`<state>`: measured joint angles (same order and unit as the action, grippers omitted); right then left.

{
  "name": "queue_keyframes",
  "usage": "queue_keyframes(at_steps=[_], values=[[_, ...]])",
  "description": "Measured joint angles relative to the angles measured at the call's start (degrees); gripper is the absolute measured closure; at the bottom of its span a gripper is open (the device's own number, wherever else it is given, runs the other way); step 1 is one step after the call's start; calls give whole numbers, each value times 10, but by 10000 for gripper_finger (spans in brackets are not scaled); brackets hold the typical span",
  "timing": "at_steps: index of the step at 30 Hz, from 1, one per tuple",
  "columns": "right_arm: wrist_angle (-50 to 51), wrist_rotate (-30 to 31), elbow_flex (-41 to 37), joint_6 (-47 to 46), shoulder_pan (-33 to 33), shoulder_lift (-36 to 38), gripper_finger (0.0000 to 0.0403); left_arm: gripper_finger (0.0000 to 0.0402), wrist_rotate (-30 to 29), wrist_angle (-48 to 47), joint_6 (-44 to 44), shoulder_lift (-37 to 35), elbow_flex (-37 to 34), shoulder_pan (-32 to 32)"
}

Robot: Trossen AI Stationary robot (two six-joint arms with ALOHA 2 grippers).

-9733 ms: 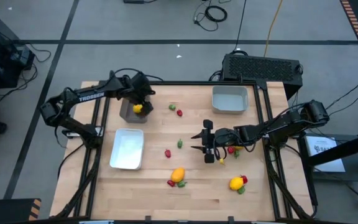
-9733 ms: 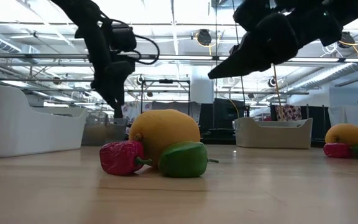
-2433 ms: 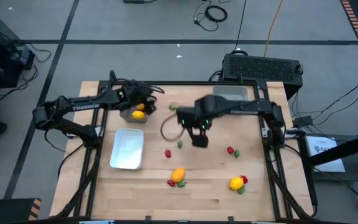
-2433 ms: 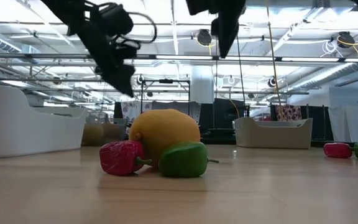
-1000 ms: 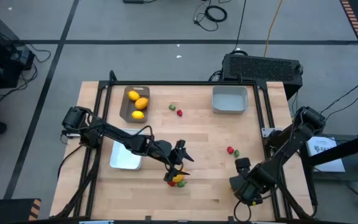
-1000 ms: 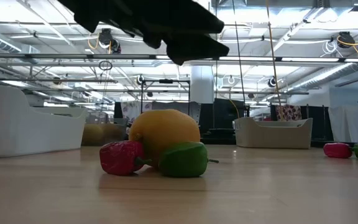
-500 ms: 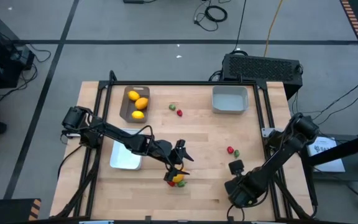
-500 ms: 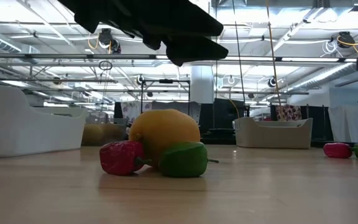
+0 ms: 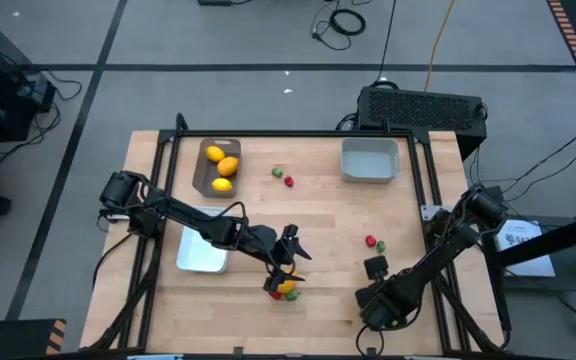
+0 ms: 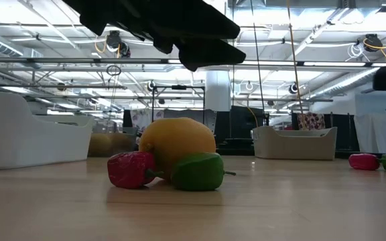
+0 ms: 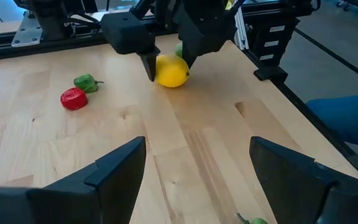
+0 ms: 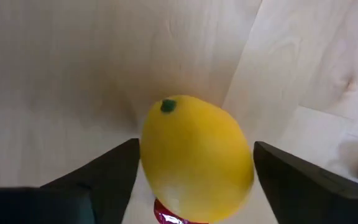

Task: Sort produce into baskets
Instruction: Put the right yellow lemon into the black bin

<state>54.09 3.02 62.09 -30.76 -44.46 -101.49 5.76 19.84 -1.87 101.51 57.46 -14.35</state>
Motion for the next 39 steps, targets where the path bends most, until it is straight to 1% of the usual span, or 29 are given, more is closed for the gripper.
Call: queue_keyframes(at_steps=[8, 11, 14, 19, 22, 28, 31, 35, 39], values=[[0, -16, 1, 0, 16, 1, 201, 107, 0, -24, 1, 0, 0, 0], [0, -18, 1, 0, 21, 2, 221, 107, 0, -28, 1, 0, 0, -3], [-6, -18, 1, 0, 29, 2, 220, 107, 0, -28, 1, 0, 0, -6], [-45, -11, 1, 0, 51, 2, 203, 107, 0, -28, 1, 0, 0, -8], [-93, 4, 2, 0, 70, 2, 202, 107, 0, -28, 1, 0, 0, -8], [-204, 5, 2, 40, 114, 8, 203, 107, 10, -24, 1, 0, 0, -10], [-247, 7, 2, 62, 136, 23, 203, 107, 12, -19, 0, 0, 0, -17], [-309, 34, 2, 101, 162, 48, 202, 107, 13, -6, -13, 0, 0, -29], [-372, 30, 2, 128, 188, 68, 202, 107, 12, -3, -35, 0, -1, -44]])
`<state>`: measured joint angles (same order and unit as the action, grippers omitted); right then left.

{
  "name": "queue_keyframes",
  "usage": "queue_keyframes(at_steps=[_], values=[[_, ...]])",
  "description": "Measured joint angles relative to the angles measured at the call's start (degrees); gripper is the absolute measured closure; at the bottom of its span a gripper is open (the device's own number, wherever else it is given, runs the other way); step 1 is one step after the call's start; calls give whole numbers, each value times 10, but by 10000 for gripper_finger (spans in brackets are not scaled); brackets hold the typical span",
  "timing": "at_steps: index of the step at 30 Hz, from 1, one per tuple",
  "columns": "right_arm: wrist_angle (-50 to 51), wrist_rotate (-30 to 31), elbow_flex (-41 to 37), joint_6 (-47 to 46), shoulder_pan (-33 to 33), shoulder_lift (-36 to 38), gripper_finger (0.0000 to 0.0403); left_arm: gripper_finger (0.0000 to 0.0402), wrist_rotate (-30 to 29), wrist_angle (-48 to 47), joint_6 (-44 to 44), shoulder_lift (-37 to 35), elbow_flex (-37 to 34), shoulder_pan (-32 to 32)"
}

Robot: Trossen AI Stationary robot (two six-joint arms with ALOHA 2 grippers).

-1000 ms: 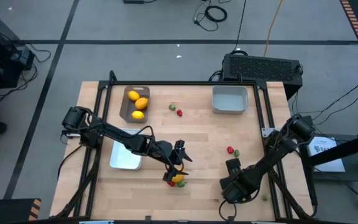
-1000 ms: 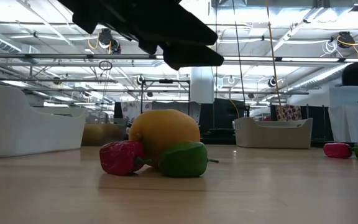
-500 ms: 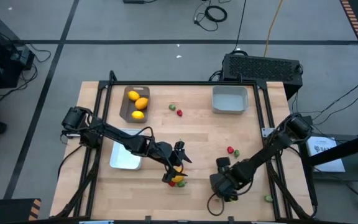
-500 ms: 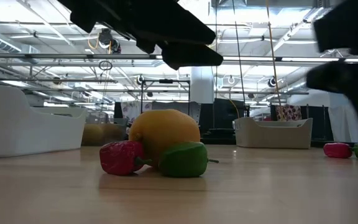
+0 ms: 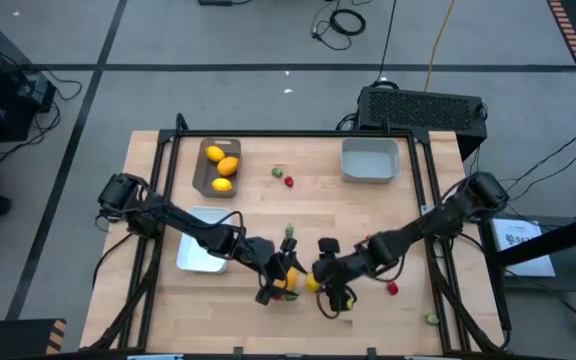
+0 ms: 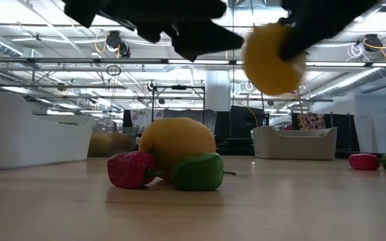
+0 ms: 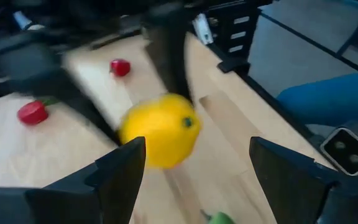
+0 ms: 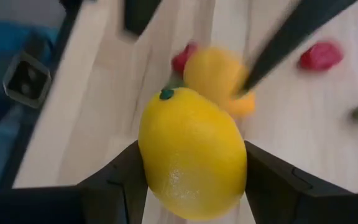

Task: Sort produce into baskets
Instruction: Put the right yellow lemon into the black bin

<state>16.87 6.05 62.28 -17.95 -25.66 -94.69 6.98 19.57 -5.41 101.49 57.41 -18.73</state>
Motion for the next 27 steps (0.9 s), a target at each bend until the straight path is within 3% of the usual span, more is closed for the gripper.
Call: queue_keyframes(at_steps=[4, 9, 14, 27], values=[[-24, -16, 0, 4, 14, 6, 202, 107, -14, 17, -47, -1, 0, -12], [-50, -55, 0, -4, 30, 3, 202, 107, -88, 44, -177, -1, 0, -29], [-69, -78, 0, -11, 39, 3, 202, 107, -89, 41, -291, -1, 0, -42], [-115, -126, 0, -25, 74, 3, 202, 107, -151, 3, -345, -1, 1, -43]])
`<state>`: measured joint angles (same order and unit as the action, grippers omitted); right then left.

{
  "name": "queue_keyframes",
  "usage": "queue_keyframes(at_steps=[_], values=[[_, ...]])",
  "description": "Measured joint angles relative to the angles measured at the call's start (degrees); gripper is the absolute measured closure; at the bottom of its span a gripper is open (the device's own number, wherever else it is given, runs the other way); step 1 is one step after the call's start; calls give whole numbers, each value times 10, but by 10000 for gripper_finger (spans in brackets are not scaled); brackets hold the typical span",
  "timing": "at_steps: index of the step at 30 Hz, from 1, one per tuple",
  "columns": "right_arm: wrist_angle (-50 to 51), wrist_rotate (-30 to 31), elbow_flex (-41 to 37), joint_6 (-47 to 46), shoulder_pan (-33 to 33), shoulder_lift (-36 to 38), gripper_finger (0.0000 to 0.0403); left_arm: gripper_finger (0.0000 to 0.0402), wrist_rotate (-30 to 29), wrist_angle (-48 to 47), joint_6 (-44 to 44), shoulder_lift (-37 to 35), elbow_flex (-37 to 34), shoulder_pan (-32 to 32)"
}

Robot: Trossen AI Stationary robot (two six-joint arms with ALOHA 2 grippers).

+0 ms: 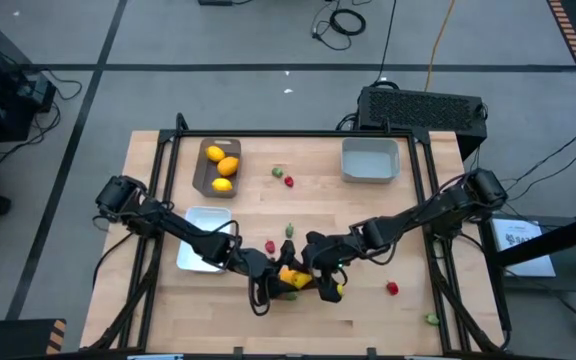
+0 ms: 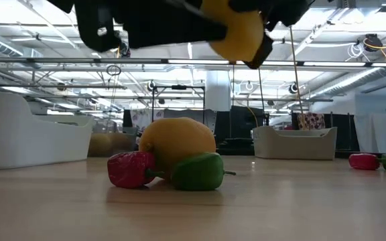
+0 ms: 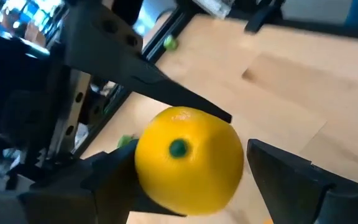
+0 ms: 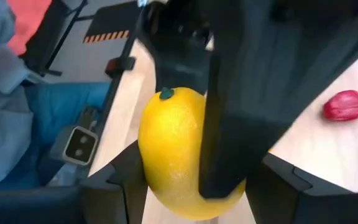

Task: Sort produce into baskets
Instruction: Put the right yellow lemon into the black bin

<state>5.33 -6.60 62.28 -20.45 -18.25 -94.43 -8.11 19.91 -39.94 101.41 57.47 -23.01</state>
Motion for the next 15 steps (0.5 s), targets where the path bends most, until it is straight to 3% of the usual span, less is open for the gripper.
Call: queue_keyframes(at_steps=[10, 15], values=[[-3, 0, 0, 3, 14, 0, 202, 109, -19, -14, 2, 0, 0, 1], [-4, 0, 0, 4, 14, -1, 194, 140, -19, -12, 5, 0, 0, 1]])
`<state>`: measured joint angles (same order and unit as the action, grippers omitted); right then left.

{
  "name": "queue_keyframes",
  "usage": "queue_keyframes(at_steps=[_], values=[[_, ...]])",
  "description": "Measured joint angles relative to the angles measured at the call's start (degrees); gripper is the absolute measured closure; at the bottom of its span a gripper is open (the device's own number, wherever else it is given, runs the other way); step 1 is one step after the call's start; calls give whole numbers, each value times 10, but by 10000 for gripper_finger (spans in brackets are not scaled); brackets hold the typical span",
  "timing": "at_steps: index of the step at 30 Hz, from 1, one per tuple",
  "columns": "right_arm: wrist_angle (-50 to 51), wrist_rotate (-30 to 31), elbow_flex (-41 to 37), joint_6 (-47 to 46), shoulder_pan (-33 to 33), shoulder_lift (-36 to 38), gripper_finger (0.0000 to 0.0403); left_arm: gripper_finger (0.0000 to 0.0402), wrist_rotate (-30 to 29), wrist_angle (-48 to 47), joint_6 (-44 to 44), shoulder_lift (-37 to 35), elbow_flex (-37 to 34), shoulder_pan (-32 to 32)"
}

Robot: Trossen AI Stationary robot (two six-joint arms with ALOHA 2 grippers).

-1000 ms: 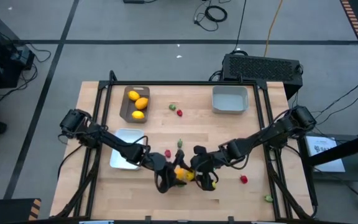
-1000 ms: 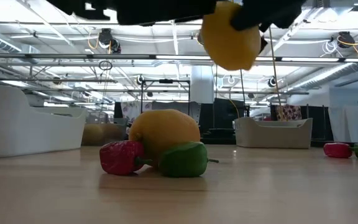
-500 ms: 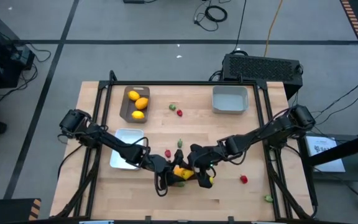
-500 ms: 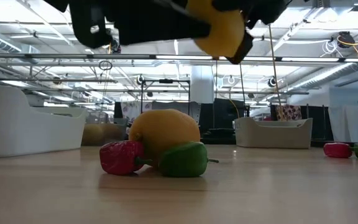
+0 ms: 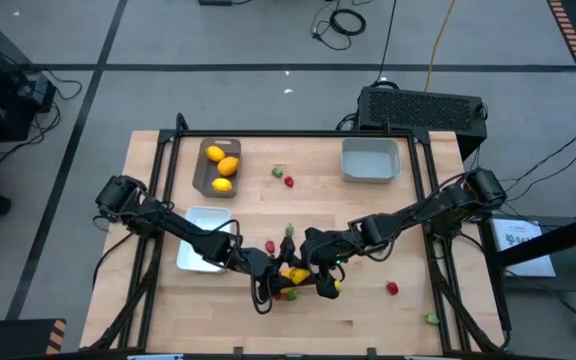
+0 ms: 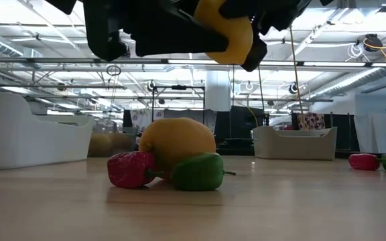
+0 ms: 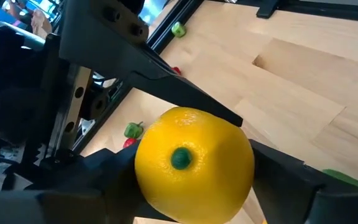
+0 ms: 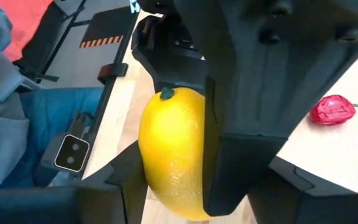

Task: Sort produce into baskets
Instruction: Put the right yellow lemon into the black bin

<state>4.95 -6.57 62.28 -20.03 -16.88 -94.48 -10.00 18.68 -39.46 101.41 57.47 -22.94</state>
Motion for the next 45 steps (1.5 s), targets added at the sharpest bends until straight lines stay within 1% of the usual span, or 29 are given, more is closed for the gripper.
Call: queue_keyframes(at_steps=[5, 8, 13, 18, 21, 25, 29, 32, 34, 37, 40, 42, 45], values=[[1, 1, 0, -20, 0, 0, 171, 180, 0, 1, 2, 0, 0, 0], [6, 2, 0, -36, 2, 0, 154, 186, -1, -1, 4, 0, 0, 0], [48, -4, 0, -42, 13, 11, 137, 190, -48, -30, 27, -10, 0, -6], [108, 4, 0, -61, 27, 32, 136, 191, -71, -152, 62, -37, 28, -7], [158, 49, 0, -66, 28, 51, 136, 191, -109, -233, 77, -52, 41, -5], [241, 115, 0, -67, 25, 64, 136, 186, -183, -368, 119, -79, 57, -1], [285, 162, 0, -78, 17, 67, 136, 185, -225, -515, 172, -118, 61, 21], [285, 172, 0, -78, 11, 67, 136, 184, -242, -617, 210, -152, 62, 62], [281, 172, 0, -78, 10, 67, 136, 184, -248, -670, 229, -174, 63, 101], [277, 173, 0, -83, 3, 67, 136, 183, -249, -752, 261, -210, 62, 179], [275, 174, 0, -85, -8, 67, 136, 183, -242, -793, 286, -240, 59, 270], [269, 174, 0, -89, -16, 67, 136, 183, -211, -803, 293, -252, 55, 332], [263, 180, 0, -96, -28, 67, 135, 183, -130, -811, 297, -258, 46, 418]])
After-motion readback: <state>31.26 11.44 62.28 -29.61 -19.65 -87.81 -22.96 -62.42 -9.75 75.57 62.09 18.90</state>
